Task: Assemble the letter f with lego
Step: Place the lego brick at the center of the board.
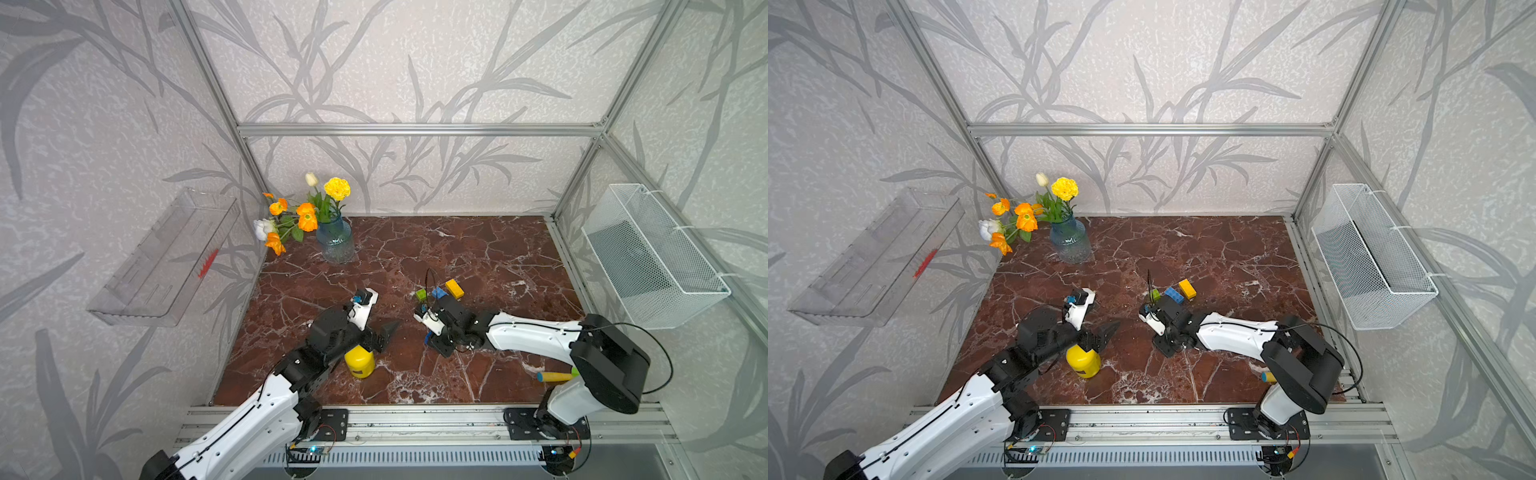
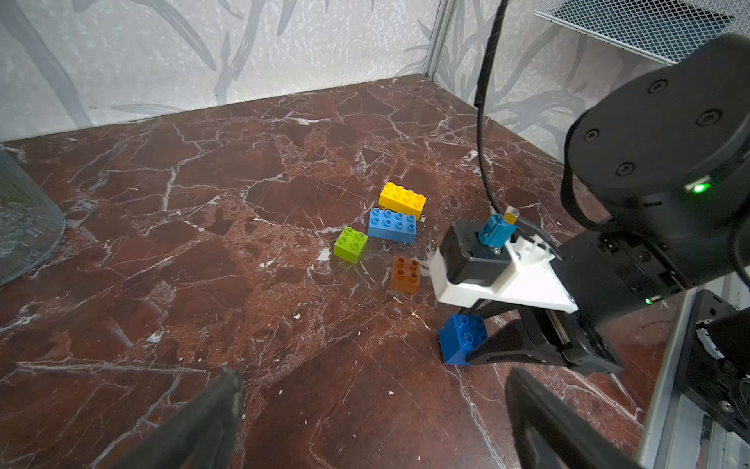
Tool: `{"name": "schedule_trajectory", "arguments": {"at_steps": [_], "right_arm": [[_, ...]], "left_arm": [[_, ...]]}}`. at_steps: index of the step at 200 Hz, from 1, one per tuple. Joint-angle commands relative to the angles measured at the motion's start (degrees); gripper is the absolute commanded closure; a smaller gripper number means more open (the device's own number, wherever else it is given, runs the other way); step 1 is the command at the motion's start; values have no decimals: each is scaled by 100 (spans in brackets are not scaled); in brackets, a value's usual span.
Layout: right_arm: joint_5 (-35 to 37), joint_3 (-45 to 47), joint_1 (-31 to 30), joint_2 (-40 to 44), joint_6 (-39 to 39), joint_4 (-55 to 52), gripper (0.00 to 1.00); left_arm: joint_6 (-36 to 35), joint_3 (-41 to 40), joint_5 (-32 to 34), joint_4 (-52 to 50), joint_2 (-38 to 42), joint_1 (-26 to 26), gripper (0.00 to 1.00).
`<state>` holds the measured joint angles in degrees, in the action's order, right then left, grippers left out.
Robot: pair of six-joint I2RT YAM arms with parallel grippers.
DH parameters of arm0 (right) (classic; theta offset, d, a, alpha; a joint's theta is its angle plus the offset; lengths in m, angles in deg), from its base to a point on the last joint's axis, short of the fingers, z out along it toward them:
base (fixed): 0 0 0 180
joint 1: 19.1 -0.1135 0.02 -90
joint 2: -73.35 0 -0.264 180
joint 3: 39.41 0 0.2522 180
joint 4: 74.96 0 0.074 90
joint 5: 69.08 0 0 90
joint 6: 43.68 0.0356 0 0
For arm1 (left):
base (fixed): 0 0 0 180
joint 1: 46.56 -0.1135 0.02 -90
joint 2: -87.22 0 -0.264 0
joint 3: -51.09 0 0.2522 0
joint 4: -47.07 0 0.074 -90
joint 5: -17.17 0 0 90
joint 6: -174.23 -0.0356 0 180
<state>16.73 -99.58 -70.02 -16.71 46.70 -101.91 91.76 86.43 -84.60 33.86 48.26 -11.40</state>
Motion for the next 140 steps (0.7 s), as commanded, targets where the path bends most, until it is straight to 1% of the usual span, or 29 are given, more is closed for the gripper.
{"name": "schedule_trajectory", "arguments": {"at_steps": [1,41,71,92,112,140], "right_arm": [[-94,-196,-42,-154,-108,-110,67],[-191,-316,-48,-305,-170,-189,62],[-184,-377,-50,-294,-172,-246,55],[-130,-385,-50,-173,-157,-260,50],[-96,-429,-50,6,-135,-343,47],[128,-539,21,369,-48,-592,44]], "left_arm": [[-1,86,-92,2,82,24,1],[13,65,-92,-21,147,29,0],[21,40,-76,-56,206,32,1],[22,30,-73,-58,242,27,1],[28,30,-82,-88,270,32,1],[30,5,-167,-60,301,29,0]]}}
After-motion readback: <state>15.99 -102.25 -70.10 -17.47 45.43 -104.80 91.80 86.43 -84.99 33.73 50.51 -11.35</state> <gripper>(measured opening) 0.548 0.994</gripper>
